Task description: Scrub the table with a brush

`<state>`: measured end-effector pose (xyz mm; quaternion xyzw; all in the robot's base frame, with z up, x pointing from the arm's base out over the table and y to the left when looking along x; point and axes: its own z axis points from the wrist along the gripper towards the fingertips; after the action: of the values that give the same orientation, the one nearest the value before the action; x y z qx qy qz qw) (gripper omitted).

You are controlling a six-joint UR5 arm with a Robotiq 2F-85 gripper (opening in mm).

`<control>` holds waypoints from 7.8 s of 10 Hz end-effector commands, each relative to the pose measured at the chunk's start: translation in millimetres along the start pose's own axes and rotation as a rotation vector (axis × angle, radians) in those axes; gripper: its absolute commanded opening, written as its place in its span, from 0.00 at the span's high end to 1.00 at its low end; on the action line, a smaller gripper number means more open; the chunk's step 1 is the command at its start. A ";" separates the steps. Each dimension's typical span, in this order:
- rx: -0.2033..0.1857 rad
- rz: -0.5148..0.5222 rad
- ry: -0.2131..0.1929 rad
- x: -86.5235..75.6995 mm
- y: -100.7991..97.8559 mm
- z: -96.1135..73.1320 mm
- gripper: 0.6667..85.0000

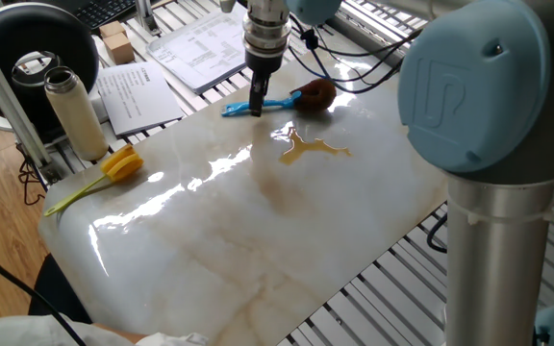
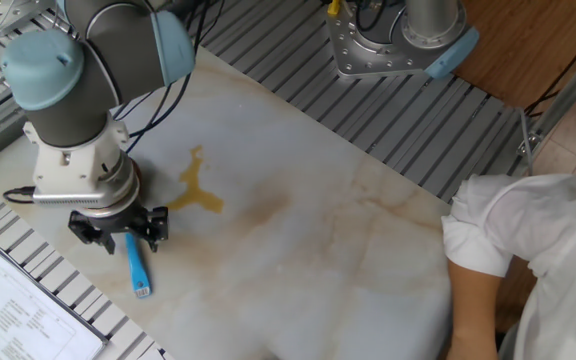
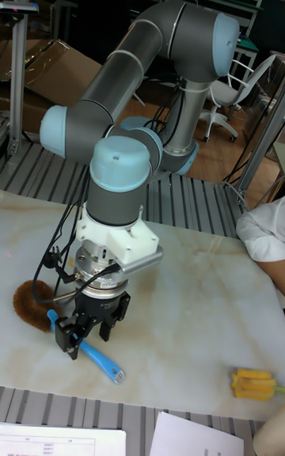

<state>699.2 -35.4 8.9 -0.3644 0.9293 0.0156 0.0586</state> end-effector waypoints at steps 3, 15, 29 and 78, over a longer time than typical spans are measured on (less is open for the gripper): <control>-0.002 -0.104 -0.010 12.8 -10.4 2.0 0.33; -0.050 0.058 -0.002 5.7 23.8 -47.9 0.99; -0.016 0.280 -0.207 -82.1 26.3 -43.7 0.99; 0.122 0.105 -0.461 23.9 23.7 -42.5 0.99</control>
<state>655.9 -18.2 51.4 -0.2791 0.9218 0.0449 0.2651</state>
